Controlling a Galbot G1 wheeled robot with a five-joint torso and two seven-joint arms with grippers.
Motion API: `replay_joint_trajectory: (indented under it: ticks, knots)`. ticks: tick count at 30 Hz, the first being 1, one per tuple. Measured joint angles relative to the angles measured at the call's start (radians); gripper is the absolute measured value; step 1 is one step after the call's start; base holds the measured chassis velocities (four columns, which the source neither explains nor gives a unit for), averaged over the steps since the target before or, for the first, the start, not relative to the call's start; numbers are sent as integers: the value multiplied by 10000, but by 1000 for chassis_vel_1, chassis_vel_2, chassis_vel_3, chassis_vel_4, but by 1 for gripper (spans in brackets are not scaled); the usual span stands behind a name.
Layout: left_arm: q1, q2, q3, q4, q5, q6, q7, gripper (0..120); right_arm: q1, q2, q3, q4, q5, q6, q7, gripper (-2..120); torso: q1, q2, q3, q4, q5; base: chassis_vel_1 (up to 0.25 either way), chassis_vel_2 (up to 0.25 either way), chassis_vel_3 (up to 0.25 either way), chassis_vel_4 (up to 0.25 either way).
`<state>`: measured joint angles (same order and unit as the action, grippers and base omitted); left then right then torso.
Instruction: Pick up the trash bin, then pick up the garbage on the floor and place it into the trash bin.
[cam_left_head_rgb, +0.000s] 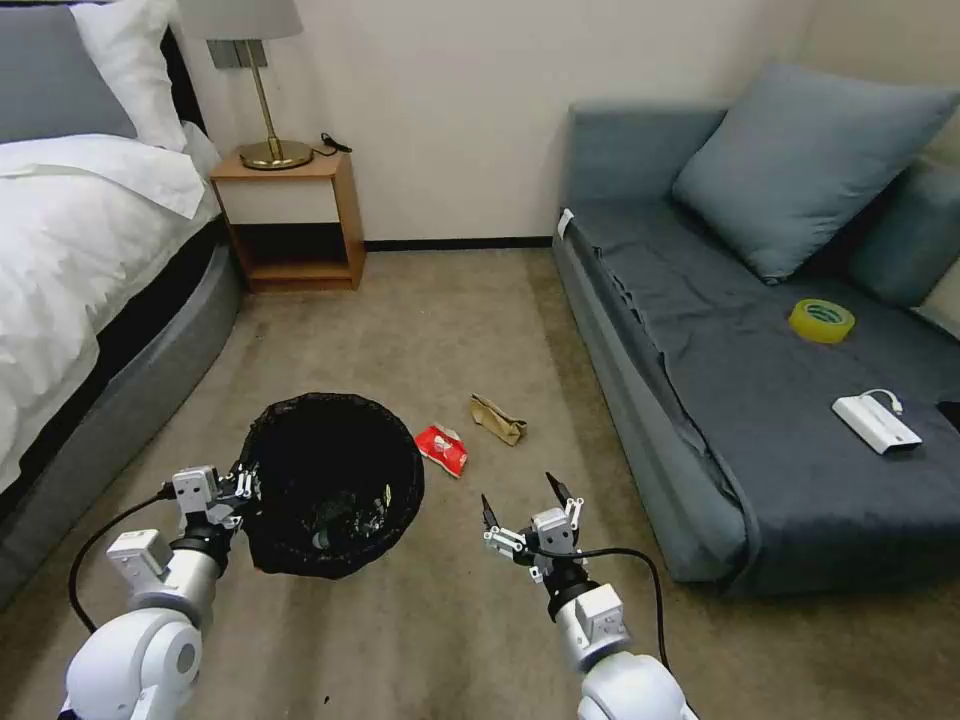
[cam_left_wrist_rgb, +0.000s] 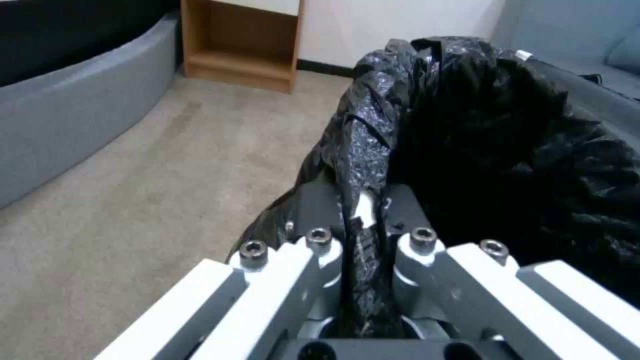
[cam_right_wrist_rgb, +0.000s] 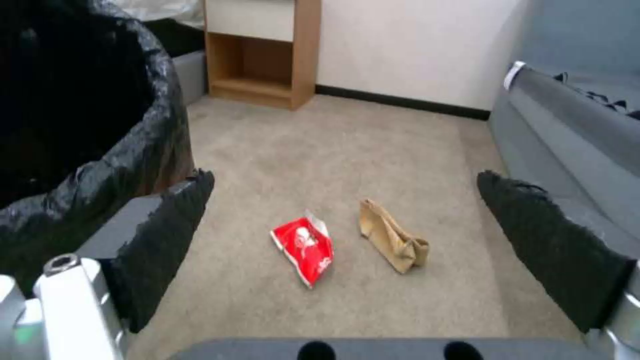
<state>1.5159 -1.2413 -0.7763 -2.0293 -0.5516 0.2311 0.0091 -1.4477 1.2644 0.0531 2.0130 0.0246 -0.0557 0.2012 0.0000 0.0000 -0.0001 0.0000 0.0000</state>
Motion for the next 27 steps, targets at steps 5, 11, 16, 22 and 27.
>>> replay_joint_trajectory:
  ticks: [5,11,16,22,27]
  knots:
    - [20,-14,-6,-3,0,-14,3,4,-35,19,-13,65,0,-70,-45,100,0,0,1,0,0,0,0,0,0]
    - [22,-6,-54,-18,-13,-34,20,4,-101,23,12,143,0,-174,-131,100,0,0,0,0,0,0,0,0,0]
    - [25,4,-93,-1,-15,-63,41,4,-80,55,27,157,32,-189,-165,100,0,0,0,0,0,0,0,0,0]
    - [26,7,-165,41,-29,-74,54,4,-39,94,-27,135,33,-200,-214,100,0,0,0,0,0,0,0,0,0]
    - [28,29,-253,55,-83,-78,71,4,-8,76,-36,118,58,-200,-244,100,0,0,0,0,0,0,0,0,0]
